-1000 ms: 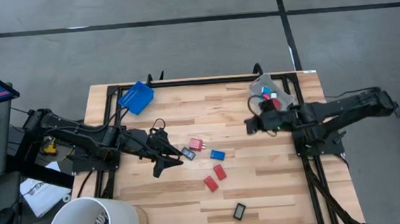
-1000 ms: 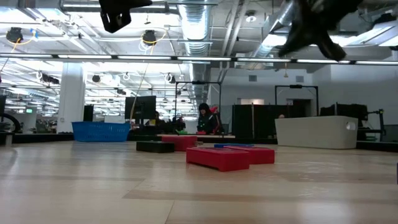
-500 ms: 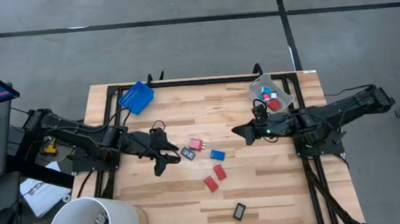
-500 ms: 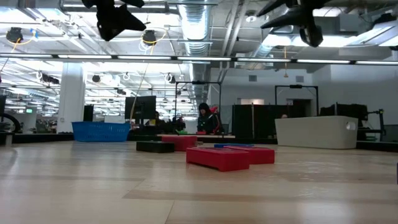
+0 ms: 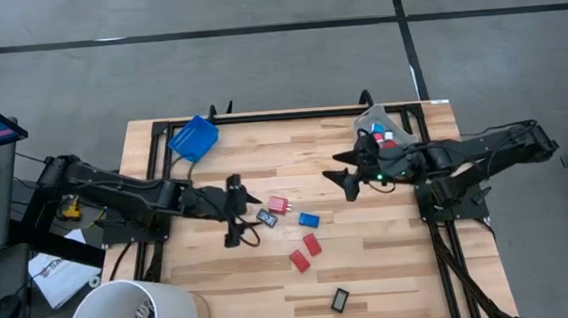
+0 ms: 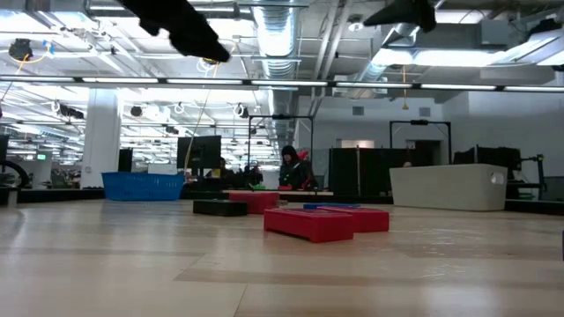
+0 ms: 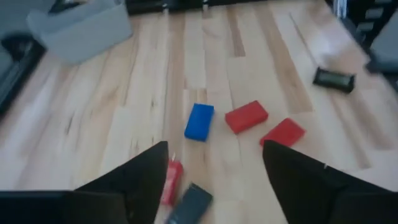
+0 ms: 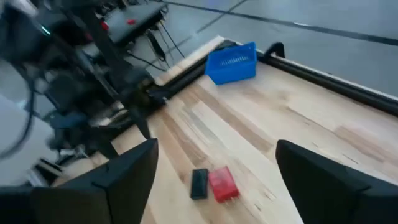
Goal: Pick & Place Office items
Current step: Put the red charger into the gray bin
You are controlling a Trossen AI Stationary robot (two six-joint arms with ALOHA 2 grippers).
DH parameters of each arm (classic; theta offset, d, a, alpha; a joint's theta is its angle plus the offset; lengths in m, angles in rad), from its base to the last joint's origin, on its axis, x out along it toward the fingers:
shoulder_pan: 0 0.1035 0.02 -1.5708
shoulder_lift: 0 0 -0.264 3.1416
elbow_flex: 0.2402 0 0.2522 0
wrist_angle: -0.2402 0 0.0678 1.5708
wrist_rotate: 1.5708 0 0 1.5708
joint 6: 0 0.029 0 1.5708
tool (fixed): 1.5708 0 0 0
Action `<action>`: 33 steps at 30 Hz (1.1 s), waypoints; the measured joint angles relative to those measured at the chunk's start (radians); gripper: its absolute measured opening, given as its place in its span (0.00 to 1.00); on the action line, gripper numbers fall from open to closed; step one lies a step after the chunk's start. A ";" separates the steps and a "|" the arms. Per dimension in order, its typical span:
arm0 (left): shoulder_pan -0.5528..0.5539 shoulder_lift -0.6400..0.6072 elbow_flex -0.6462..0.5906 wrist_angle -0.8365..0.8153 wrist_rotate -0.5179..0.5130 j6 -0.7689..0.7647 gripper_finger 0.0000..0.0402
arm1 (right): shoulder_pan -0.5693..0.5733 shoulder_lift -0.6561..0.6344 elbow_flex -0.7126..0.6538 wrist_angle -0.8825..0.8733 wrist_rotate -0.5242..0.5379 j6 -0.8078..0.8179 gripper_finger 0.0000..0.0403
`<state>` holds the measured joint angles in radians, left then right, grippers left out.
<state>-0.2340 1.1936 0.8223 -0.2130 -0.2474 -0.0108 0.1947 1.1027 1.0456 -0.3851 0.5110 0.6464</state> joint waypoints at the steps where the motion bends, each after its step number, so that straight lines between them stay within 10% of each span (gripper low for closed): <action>1: 0.001 0.022 0.000 0.031 0.001 0.033 0.68 | 0.000 -0.006 0.006 -0.006 0.000 0.000 0.79; 17: 0.180 0.387 -0.001 0.196 0.170 0.164 0.78 | 0.001 -0.010 0.049 -0.017 -0.008 0.032 0.78; 33: 0.304 0.469 -0.001 0.192 0.252 0.239 0.77 | 0.001 -0.010 0.049 0.024 -0.012 0.026 0.78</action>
<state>0.0696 1.6630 0.8215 -0.0209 0.0047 0.2279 0.1959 1.0927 1.0950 -0.3614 0.4988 0.6727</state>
